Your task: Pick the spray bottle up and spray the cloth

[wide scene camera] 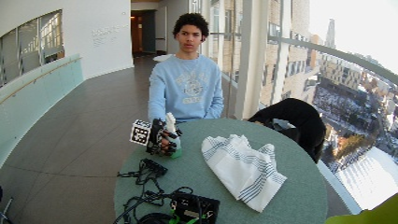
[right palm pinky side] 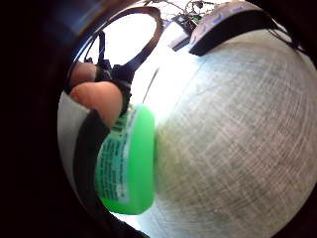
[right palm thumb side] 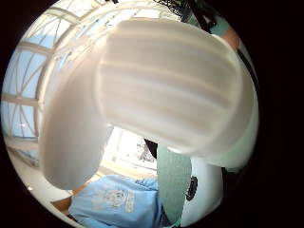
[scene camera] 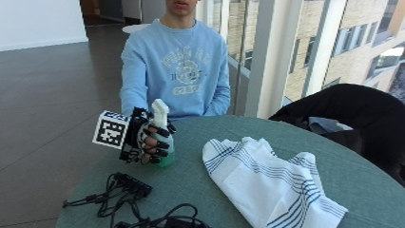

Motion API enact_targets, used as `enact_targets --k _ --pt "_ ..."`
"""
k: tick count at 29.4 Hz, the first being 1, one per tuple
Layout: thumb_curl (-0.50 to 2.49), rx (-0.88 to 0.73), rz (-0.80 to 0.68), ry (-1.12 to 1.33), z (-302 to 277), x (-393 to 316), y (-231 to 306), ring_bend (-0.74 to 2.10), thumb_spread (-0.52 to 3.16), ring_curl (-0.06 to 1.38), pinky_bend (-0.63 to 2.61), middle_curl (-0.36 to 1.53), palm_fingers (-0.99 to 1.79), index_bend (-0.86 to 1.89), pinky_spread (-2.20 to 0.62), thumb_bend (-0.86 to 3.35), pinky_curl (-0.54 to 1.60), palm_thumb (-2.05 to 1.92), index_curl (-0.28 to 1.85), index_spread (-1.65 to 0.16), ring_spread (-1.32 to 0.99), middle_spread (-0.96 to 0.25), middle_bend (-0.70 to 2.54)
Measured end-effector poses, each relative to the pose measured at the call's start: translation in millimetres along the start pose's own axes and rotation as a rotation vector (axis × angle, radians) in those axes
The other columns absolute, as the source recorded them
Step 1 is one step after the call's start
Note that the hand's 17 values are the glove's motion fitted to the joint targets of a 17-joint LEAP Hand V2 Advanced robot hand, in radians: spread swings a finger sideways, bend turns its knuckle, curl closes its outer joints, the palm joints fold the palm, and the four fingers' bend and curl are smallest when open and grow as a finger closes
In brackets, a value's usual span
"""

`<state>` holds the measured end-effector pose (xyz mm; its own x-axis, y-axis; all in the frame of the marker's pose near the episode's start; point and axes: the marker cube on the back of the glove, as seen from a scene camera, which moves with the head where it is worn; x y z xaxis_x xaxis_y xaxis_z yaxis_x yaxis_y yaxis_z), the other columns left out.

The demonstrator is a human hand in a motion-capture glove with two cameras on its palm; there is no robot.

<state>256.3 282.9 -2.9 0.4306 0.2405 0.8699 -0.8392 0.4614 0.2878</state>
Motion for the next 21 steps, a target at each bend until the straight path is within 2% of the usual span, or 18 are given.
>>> enact_targets --k 10,21 --pt "0.52 -0.078 0.015 0.142 5.2 -64.5 -37.4 0.46 0.77 0.37 0.25 0.39 1.08 0.14 0.15 -0.01 0.34 1.03 0.33 -0.31 -0.07 -0.08 0.18" --pt "0.56 -0.237 0.018 0.338 41.0 -101.5 -75.6 0.51 0.69 0.39 0.27 0.38 1.10 0.15 0.13 -0.03 0.36 1.02 0.36 -0.28 -0.05 -0.07 0.16"
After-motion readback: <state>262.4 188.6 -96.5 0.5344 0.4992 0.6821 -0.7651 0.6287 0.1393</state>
